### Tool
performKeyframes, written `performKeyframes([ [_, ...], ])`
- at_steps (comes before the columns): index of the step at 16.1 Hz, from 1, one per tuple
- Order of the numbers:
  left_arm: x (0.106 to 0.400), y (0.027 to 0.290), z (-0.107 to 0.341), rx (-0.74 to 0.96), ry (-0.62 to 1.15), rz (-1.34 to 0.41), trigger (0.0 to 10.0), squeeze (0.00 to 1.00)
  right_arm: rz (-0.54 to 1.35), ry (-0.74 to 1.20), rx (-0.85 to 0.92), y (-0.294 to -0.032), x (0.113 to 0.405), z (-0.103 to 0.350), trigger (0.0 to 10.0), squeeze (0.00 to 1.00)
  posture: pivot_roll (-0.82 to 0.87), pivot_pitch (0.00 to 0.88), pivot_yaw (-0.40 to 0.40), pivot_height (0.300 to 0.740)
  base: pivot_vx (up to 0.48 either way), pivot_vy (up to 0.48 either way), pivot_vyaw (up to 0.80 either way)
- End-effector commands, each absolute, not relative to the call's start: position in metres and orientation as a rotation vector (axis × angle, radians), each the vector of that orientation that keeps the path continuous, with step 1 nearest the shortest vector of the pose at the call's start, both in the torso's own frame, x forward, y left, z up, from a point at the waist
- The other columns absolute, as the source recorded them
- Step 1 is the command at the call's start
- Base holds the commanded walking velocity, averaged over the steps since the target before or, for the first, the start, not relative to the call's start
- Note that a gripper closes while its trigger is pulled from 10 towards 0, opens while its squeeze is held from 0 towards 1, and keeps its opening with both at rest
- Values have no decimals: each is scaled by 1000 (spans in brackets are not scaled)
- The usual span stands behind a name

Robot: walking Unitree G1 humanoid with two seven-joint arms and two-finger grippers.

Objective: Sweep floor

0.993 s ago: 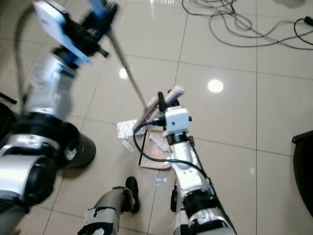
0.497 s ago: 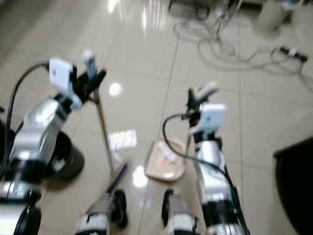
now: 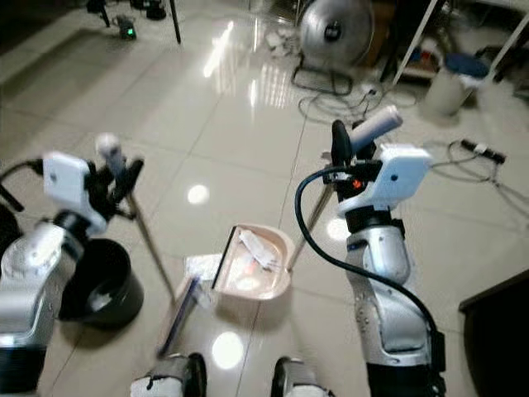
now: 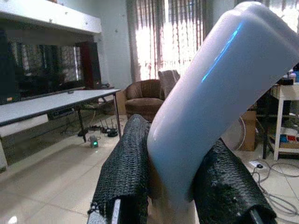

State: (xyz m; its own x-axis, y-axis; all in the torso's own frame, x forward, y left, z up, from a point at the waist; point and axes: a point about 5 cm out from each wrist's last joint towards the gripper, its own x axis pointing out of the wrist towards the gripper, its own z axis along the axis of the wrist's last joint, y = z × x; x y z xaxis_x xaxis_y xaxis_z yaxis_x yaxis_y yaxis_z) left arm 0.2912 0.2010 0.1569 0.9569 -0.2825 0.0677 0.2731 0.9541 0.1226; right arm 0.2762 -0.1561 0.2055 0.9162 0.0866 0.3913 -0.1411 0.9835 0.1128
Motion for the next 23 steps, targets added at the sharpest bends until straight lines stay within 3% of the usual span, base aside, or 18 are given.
performKeyframes([
  [1,289,194,162,116,-103,-293,10000,0,106,-418,150,-161,274,215,10000,0,-9,69,-44,740,0,0,0],
  [10,269,158,154,118,-57,-382,10000,0,190,-364,164,-145,276,237,10000,0,-3,82,-26,740,0,0,0],
  [23,270,159,159,142,-56,-399,10000,0,161,-349,245,-154,279,250,10000,0,7,46,-29,740,-312,0,0],
])
